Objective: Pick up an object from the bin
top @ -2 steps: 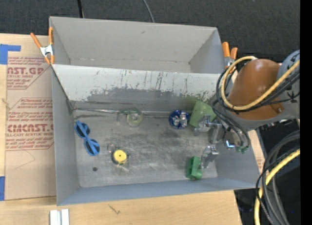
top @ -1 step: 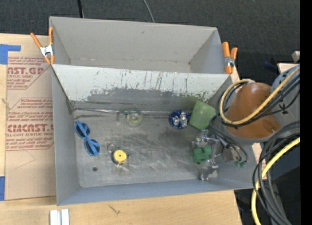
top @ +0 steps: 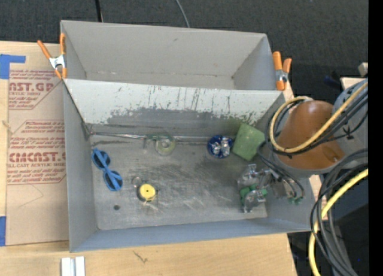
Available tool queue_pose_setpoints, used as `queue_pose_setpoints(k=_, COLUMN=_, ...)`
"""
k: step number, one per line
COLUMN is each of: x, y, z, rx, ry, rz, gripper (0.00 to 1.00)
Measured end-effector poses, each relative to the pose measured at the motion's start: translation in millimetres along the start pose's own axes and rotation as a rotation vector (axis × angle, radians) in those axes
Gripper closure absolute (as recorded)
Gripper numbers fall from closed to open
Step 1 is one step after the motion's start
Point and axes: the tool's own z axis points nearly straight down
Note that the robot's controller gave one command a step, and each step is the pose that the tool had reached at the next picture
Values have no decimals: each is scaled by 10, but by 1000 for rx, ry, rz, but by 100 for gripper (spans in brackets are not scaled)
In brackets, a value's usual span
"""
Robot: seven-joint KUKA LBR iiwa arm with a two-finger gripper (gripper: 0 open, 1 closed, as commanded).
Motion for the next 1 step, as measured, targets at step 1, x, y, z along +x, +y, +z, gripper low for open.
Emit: queue_pose_setpoints(k=1, x=-126, y=-28, z=-1294, rx=2, ry=2, rz=-108, gripper=100)
